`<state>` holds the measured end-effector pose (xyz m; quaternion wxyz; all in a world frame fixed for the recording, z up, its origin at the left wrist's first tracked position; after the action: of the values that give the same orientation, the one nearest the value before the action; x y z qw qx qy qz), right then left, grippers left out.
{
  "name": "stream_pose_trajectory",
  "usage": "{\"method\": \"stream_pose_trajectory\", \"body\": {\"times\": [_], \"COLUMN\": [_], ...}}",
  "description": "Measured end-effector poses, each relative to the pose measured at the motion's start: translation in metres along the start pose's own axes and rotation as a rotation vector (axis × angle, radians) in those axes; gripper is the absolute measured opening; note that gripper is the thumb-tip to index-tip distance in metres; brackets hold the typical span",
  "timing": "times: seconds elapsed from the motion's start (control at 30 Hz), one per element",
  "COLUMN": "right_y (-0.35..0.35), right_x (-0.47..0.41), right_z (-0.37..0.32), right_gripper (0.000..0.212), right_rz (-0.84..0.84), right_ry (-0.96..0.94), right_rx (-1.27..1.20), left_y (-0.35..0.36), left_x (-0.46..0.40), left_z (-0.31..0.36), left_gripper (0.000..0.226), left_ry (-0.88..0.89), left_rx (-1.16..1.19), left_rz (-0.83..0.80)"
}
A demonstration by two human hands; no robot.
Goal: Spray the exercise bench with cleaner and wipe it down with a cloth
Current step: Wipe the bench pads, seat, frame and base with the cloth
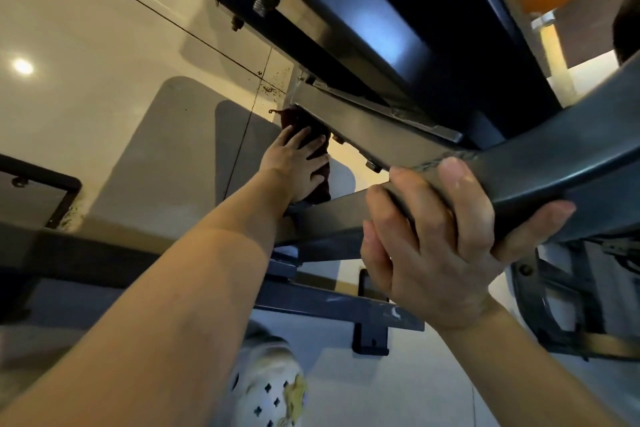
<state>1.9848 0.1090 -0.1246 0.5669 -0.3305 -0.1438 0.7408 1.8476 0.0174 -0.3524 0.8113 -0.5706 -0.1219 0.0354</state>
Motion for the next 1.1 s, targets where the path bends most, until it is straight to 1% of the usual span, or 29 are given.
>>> {"method": "stream_pose_trajectory", "body": {"times": [0.1, 0.23, 0.3, 0.33, 0.37, 0.4, 0.43, 0.47, 0.5, 0.53, 0.57, 0.67, 0.7, 0.8, 0.9, 0.97, 1.1], "right_y": [-0.002, -0.002, -0.005, -0.007, -0.009, -0.011, -0.012, -0.013, -0.013, -0.012, -0.011, -0.009, -0.009, -0.007, 0.006, 0.012, -0.001], "right_x": [-0.003, -0.001, -0.003, -0.004, -0.006, -0.007, -0.009, -0.01, -0.01, -0.009, -0.008, -0.007, -0.008, -0.01, 0.001, 0.004, -0.001], "right_z": [-0.001, -0.002, -0.001, 0.0, 0.001, 0.001, 0.002, 0.002, 0.002, 0.001, 0.001, -0.002, -0.002, -0.001, 0.002, 0.003, -0.002], "right_gripper": [0.028, 0.027, 0.026, 0.025, 0.024, 0.023, 0.021, 0.02, 0.019, 0.019, 0.018, 0.02, 0.02, 0.02, 0.031, 0.033, 0.024], "right_rz": [-0.016, -0.012, 0.002, 0.014, 0.025, 0.034, 0.044, 0.055, 0.064, 0.066, 0.063, 0.049, 0.054, 0.052, -0.009, -0.037, 0.041], "right_ry": [-0.028, -0.017, -0.02, -0.012, 0.0, 0.016, 0.033, 0.053, 0.071, 0.084, 0.09, 0.073, 0.059, 0.021, 0.033, 0.036, 0.011], "right_rx": [0.024, 0.039, 0.101, 0.126, 0.131, 0.118, 0.098, 0.079, 0.061, 0.038, 0.016, -0.014, -0.017, 0.004, 0.054, 0.071, 0.074], "left_y": [0.003, -0.007, -0.003, 0.003, 0.005, -0.001, -0.006, -0.001, 0.009, 0.015, 0.015, 0.001, 0.001, -0.003, -0.004, -0.003, -0.006], "left_x": [0.005, 0.021, 0.036, 0.042, 0.05, 0.059, 0.069, 0.071, 0.071, 0.074, 0.074, 0.055, 0.046, 0.012, -0.012, -0.015, -0.012], "left_z": [-0.003, -0.015, -0.019, -0.02, -0.021, -0.023, -0.024, -0.019, -0.013, -0.008, -0.007, -0.015, -0.013, -0.011, -0.017, -0.015, -0.016], "left_gripper": [0.056, 0.05, 0.048, 0.046, 0.044, 0.044, 0.046, 0.045, 0.046, 0.05, 0.051, 0.048, 0.048, 0.053, 0.056, 0.056, 0.051], "left_ry": [-0.021, -0.043, -0.033, -0.008, 0.015, 0.019, 0.017, 0.105, 0.201, 0.26, 0.273, 0.145, 0.131, 0.078, -0.038, -0.058, -0.058], "left_rx": [0.042, 0.184, 0.164, 0.061, -0.096, -0.31, -0.441, -0.449, -0.376, -0.327, -0.287, 0.024, 0.075, 0.092, 0.117, 0.162, 0.27], "left_rz": [0.007, 0.052, 0.044, 0.048, 0.094, 0.158, 0.192, 0.161, 0.066, -0.044, -0.09, -0.01, 0.006, 0.024, 0.076, 0.107, 0.131]}}
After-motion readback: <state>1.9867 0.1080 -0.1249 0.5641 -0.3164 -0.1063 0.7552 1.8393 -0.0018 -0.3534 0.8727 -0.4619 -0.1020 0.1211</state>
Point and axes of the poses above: each hand's wrist, its own x-axis away from the middle knuckle, its own y-axis out of the palm, z = x × y, the point moved 9 cm from there along -x, towards the middle knuckle, and after that the axes turned 4 degrees about -y, right-handed, at the moved point
